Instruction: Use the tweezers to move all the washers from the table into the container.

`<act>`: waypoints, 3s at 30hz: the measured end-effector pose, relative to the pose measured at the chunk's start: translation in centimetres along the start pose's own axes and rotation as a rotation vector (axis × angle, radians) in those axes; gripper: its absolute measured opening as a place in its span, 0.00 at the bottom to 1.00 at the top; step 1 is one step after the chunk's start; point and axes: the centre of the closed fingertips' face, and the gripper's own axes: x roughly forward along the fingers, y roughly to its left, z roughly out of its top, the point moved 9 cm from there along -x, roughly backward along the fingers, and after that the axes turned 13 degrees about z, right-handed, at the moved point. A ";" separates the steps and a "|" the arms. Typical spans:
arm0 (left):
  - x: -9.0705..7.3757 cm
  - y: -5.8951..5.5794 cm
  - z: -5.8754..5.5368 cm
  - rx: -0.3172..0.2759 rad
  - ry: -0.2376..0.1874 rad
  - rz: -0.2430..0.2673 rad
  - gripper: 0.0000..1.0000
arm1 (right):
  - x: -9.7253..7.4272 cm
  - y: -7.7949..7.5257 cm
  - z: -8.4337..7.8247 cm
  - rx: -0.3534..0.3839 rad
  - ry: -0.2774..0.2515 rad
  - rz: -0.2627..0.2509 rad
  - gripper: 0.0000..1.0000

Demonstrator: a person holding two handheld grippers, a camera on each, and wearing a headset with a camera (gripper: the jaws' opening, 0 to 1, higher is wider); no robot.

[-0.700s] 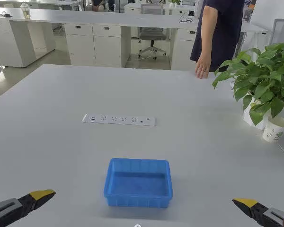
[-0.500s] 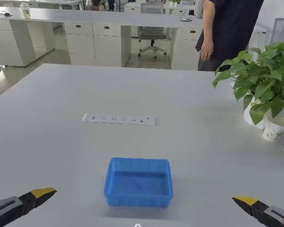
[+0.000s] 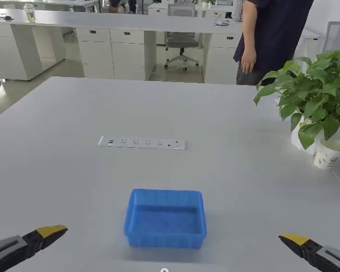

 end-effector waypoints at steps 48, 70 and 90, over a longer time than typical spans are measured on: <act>0.5 -0.6 -0.3 0.094 0.057 -0.104 0.79 | 0.3 0.0 0.6 -0.078 0.079 0.068 0.89; 2.9 -1.4 -1.9 0.247 0.195 -0.267 0.51 | 3.1 0.6 0.6 -0.193 0.173 0.216 0.71; 6.0 -1.8 -2.8 0.383 0.259 -0.363 0.30 | 7.3 1.9 0.2 -0.293 0.267 0.361 0.49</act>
